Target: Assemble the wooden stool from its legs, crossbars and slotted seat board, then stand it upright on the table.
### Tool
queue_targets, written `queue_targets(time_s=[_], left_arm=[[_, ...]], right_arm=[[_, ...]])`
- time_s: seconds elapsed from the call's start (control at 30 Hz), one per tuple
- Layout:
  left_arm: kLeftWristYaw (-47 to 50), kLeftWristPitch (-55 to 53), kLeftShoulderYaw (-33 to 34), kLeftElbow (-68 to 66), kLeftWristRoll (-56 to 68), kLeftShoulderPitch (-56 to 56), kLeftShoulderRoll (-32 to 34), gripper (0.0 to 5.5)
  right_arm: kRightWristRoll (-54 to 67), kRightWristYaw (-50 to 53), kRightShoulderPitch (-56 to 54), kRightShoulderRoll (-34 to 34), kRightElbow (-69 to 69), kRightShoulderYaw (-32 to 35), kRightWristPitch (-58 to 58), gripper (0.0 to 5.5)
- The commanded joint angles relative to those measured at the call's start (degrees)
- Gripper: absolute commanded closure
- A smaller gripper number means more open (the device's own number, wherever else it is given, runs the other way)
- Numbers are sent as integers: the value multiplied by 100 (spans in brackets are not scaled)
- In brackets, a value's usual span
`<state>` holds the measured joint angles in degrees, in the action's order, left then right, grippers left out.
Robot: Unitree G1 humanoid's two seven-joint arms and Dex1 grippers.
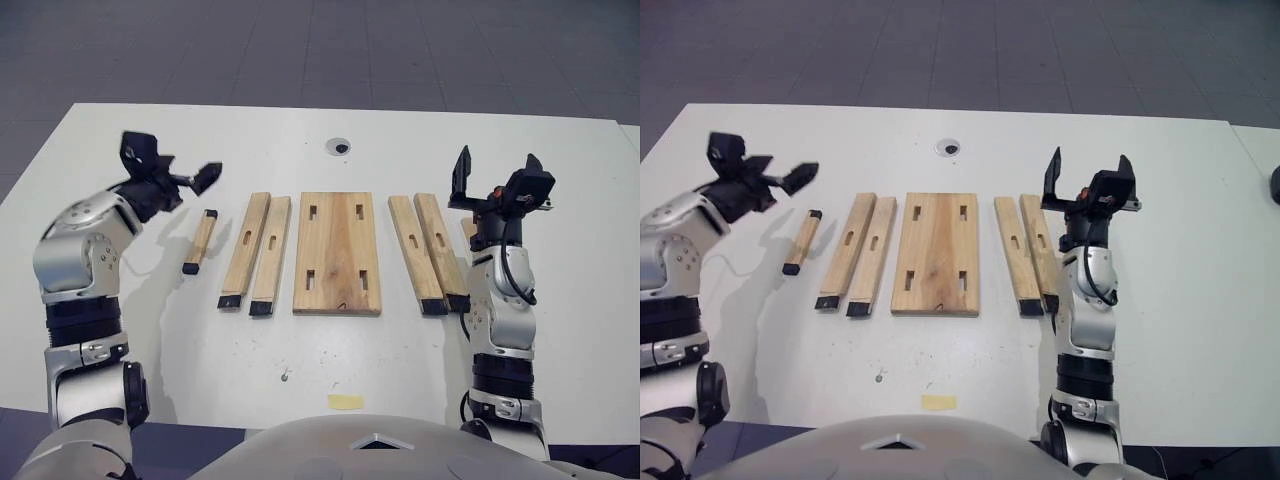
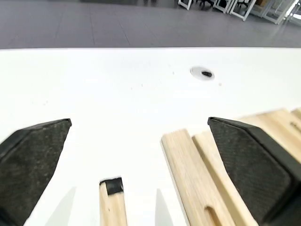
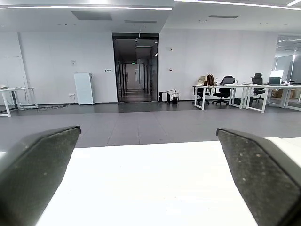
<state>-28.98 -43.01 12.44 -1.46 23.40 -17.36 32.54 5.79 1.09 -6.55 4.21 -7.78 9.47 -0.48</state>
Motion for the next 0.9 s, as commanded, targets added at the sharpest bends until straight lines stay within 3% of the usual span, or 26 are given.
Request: queue_targets(time_s=[0.03, 0.27, 0.47, 0.73, 0.9], left_arm=[[146, 3, -68, -83, -260, 481, 35, 10], [121, 167, -160, -381, -423, 874, -81, 10], [144, 95, -161, -577, -431, 1114, -121, 108], [-209, 303, -823, -481, -871, 1589, 232, 247], [-281, 345, -910, -531, -919, 1668, 242, 329]], right_arm=[[-38, 51, 121, -23, -162, -16, 97, 12], [-13, 60, 117, 32, -216, 43, 202, 12], [-53, 97, 141, 32, -247, 25, 267, 10], [-88, 132, 179, 29, -302, 35, 334, 10], [-101, 153, 195, 19, -343, 32, 359, 10]])
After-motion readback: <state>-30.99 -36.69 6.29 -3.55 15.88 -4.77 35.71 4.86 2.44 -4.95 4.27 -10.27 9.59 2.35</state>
